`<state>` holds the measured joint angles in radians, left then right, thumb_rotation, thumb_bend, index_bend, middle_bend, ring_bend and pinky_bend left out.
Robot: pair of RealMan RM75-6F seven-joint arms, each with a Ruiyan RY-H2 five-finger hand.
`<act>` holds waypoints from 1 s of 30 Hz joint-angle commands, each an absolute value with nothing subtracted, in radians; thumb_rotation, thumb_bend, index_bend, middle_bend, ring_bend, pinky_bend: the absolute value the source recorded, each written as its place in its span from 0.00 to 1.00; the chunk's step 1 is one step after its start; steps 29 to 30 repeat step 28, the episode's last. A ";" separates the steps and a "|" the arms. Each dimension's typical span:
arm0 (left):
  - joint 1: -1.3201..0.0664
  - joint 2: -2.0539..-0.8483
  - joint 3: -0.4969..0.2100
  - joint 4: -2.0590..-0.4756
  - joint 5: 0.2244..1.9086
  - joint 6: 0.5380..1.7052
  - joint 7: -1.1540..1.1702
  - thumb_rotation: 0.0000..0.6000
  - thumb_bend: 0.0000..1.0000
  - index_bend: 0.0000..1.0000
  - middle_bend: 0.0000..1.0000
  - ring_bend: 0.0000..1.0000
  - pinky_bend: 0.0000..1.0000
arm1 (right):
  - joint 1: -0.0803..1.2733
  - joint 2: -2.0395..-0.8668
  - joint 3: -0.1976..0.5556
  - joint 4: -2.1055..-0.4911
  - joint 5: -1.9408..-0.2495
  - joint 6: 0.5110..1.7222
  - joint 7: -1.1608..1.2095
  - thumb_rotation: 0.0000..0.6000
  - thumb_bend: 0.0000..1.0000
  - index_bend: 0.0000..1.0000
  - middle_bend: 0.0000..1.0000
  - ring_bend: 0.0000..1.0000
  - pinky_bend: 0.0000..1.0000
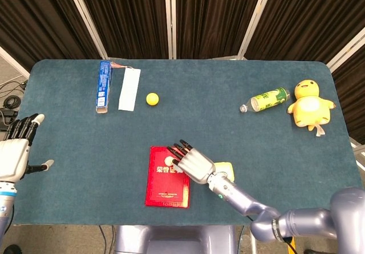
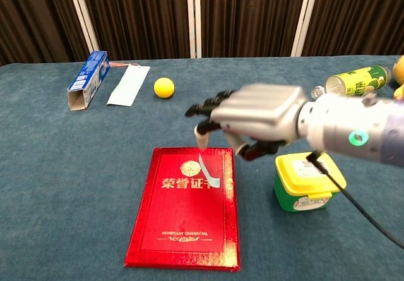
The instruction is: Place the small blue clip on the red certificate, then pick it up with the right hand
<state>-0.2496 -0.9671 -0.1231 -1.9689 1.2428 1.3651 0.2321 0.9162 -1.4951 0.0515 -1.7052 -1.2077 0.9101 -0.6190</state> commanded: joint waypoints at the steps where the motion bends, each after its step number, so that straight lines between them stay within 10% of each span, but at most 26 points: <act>1: -0.248 -0.966 -0.122 -1.969 1.244 1.366 0.231 1.00 0.00 0.00 0.00 0.00 0.00 | 0.864 -1.393 0.051 -1.785 -1.299 0.995 -0.557 1.00 0.93 0.23 0.00 0.00 0.00; 6: -0.239 -0.966 -0.115 -1.968 1.256 1.374 0.225 1.00 0.00 0.00 0.00 0.00 0.00 | 0.754 -1.297 0.031 -1.838 -1.392 1.174 -0.506 1.00 0.31 0.09 0.00 0.00 0.00; 10: -0.222 -0.970 -0.096 -1.965 1.293 1.391 0.215 1.00 0.00 0.00 0.00 0.00 0.00 | 0.645 -1.213 -0.003 -1.862 -1.458 1.313 -0.419 1.00 0.05 0.05 0.00 0.00 0.00; 30: -0.120 -0.993 -0.031 -1.839 1.446 1.507 0.071 1.00 0.00 0.00 0.00 0.00 0.00 | 0.262 -1.150 -0.091 -1.736 -1.554 1.700 -0.169 1.00 0.00 0.02 0.00 0.00 0.00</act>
